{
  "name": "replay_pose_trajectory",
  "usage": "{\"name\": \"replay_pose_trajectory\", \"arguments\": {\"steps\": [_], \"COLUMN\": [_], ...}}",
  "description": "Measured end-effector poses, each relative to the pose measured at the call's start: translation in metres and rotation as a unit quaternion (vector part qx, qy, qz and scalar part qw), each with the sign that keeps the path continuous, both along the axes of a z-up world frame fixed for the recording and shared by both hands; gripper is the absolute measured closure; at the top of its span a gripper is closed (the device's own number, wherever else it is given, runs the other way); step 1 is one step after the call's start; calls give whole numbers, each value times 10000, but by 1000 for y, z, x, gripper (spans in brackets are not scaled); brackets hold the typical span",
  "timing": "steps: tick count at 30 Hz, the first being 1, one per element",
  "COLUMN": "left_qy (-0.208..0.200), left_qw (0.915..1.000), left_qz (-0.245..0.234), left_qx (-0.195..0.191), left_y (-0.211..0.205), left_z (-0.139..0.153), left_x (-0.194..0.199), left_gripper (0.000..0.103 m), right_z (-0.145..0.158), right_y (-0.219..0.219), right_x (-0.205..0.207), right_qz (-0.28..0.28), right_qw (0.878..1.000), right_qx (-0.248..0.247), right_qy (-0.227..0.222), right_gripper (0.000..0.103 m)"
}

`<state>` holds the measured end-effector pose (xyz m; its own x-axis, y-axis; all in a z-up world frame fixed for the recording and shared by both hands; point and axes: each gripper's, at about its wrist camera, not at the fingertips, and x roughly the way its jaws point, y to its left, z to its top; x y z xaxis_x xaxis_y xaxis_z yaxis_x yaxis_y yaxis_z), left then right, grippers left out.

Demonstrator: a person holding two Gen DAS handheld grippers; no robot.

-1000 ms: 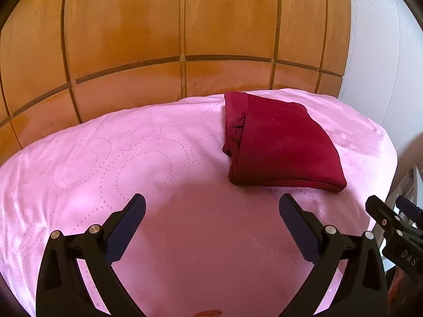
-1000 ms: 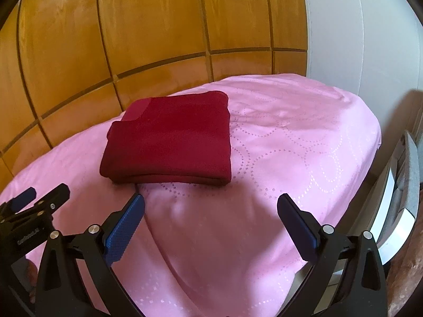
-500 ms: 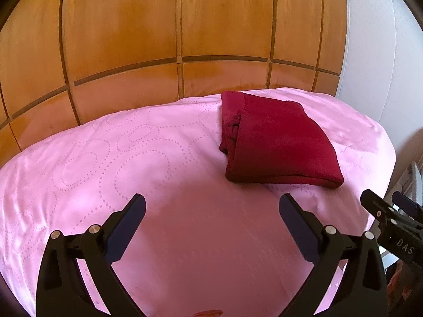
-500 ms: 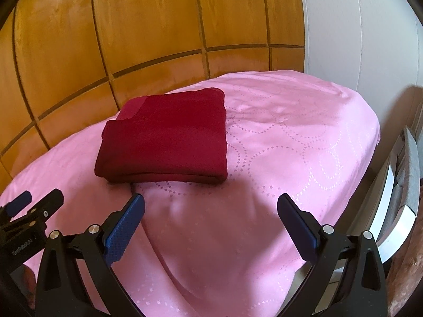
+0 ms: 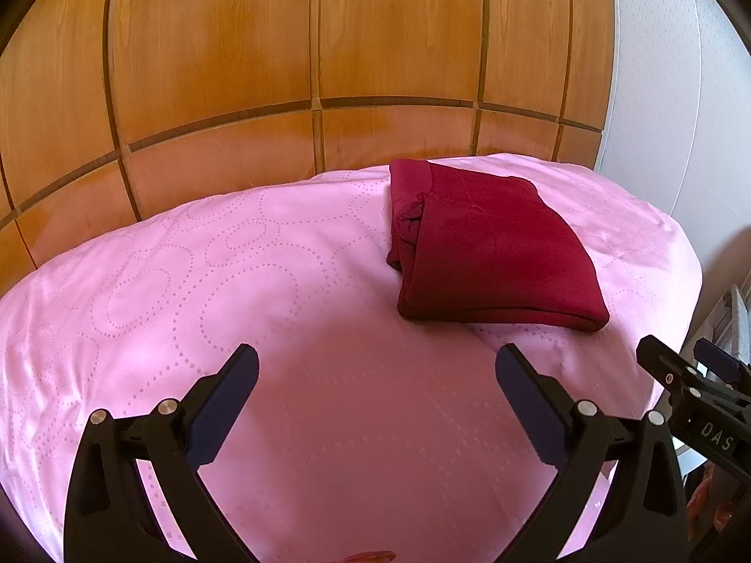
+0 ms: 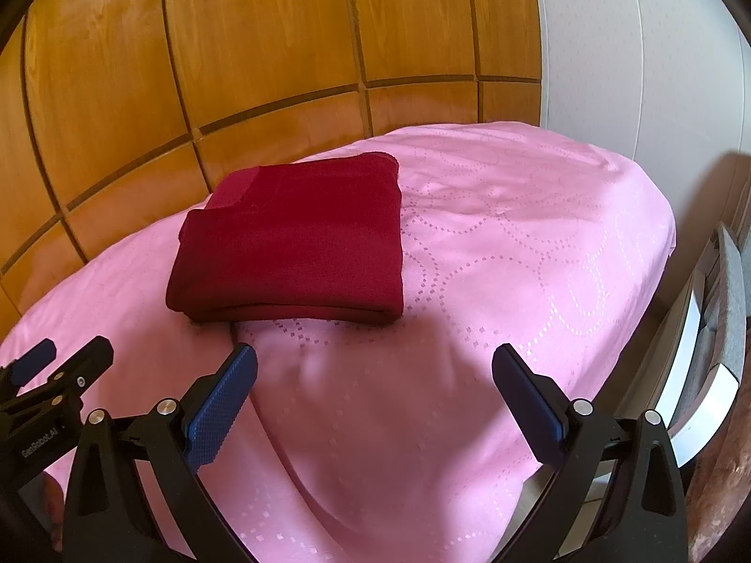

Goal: Fold small clothes

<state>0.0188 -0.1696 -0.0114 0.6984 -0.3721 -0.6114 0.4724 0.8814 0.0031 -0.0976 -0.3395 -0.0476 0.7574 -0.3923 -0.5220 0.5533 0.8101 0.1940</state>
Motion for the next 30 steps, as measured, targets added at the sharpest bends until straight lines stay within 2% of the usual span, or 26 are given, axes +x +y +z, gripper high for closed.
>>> {"name": "replay_pose_trajectory", "arguments": {"steps": [30], "left_qy": [130], "left_qw": [9999], "left_qz": [30], "left_qx": [3], "left_y": [0], "left_z": [-5], "left_x": [3], "left_gripper": [2], "right_z": [-2], "right_y": [1], "right_x": [3], "right_qz": [19], "right_qw": [10000], "right_qx": [-5], "right_qy": [43], "right_gripper": [4]}}
